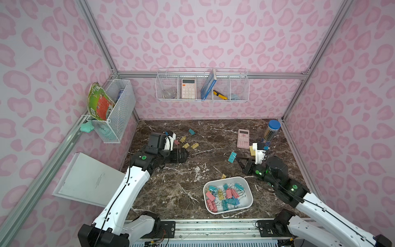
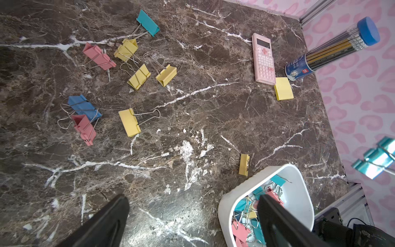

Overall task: Put the binder clips in the storage box
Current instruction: Pick up the binder clip at the center of the board, then place the binder clip in the storage box.

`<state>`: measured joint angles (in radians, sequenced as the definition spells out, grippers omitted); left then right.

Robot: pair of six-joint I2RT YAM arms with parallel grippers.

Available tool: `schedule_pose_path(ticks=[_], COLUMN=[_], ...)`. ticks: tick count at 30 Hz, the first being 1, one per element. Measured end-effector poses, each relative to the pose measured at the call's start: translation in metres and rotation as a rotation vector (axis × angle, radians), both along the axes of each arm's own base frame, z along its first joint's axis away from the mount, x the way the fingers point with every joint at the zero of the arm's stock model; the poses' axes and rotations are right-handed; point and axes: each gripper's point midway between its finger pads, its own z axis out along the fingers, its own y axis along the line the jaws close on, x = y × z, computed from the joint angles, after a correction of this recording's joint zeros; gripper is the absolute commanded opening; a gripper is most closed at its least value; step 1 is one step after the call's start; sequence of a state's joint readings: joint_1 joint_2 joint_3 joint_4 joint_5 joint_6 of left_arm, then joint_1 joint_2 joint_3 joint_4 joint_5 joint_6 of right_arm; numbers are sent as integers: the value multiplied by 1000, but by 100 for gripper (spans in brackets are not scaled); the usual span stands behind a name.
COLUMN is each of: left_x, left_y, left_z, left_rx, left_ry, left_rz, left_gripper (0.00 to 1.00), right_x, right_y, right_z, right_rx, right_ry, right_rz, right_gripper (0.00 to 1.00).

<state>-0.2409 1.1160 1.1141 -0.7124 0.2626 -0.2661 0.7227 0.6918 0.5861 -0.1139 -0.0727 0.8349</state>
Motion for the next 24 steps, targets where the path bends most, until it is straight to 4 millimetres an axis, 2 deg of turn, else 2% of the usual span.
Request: schedule_pose_path(ticks=[3,4,7,14,15,17,19,22,24], left_x=[1,1,3,17,18,20,21,22,26], left_y=[3,4,8,18,19,21,20,11,1], left_z=[2,1,-5,-22,-24,-29,-33,-40,-43], left_rx=[12,17,40,108,115,130,123,113,95], left_ry=[-19,-21,-13,35,41,53,73,104,120], left_rz=[9,11,25,76,81,94,108,122,130], left_gripper=[99,99,99,95,94,92,86,78,72], right_x=[-18,-24,-41,-84,-88,-90,-87,-65,-40], right_y=[-7,-7,2,28,30,32,35,41,32], right_z=[-40,-57,-93,-133,-138,-147,-141,-104,-77], right_rx=[-57,-86,-162,-255,-266,-304,-326,-294,-252], right_ry=[83,132,240,332,347,366,352,224,134], right_rz=[36,61,144,387,409,436,452,428,339], right_gripper=[0,0,0,1,5,31,48,62,71])
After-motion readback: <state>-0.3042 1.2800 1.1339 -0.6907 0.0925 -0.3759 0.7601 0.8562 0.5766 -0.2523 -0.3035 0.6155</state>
